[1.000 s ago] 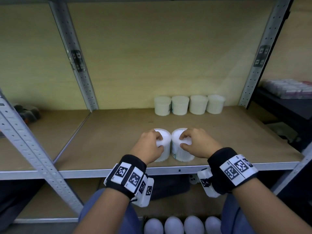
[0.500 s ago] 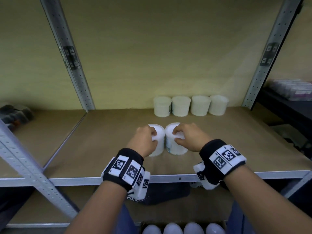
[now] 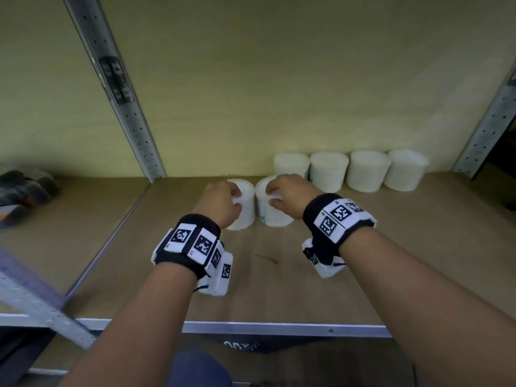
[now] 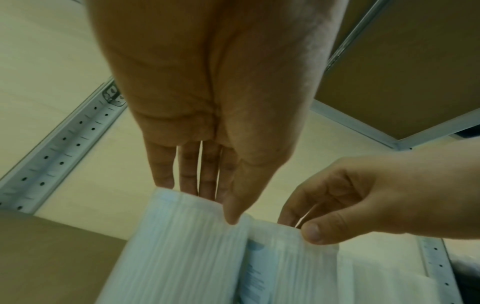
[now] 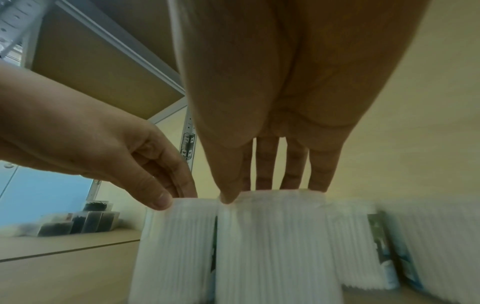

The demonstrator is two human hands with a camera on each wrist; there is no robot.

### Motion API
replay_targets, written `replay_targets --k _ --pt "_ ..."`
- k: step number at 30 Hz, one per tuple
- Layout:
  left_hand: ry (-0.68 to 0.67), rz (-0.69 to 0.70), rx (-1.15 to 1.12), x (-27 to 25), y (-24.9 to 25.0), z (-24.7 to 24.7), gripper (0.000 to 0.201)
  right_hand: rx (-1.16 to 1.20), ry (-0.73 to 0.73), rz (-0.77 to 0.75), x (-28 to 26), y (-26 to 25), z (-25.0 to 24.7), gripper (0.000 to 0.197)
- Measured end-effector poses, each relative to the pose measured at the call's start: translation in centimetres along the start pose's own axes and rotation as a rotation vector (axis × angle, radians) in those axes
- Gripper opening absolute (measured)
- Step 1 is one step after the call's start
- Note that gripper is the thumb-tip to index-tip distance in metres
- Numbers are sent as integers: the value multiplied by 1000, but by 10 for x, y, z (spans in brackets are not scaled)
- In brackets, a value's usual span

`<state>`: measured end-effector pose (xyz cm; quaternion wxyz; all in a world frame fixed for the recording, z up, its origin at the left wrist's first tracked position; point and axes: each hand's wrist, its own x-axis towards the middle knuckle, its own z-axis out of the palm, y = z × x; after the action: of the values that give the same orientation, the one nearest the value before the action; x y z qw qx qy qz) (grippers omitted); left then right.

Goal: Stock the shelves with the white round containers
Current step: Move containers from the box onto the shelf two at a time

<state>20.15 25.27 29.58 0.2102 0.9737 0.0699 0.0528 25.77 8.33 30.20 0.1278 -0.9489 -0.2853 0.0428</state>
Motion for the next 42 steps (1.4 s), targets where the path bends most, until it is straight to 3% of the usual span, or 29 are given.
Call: replay_targets --k 11,25,30,35,42 --pt "56 7 82 61 -39 -6 35 25 19 -74 70 -4 10 40" --pt "75 42 30 110 -45 1 33 66 81 -36 105 15 12 38" --pt "87 81 21 112 -43 5 34 103 92 8 108 19 13 39" --pt "12 43 -5 102 -38 -1 46 125 115 -1 93 18 11 42" --pt "21 76 -74 44 -17 -2 45 92 141 23 36 16 -2 41"
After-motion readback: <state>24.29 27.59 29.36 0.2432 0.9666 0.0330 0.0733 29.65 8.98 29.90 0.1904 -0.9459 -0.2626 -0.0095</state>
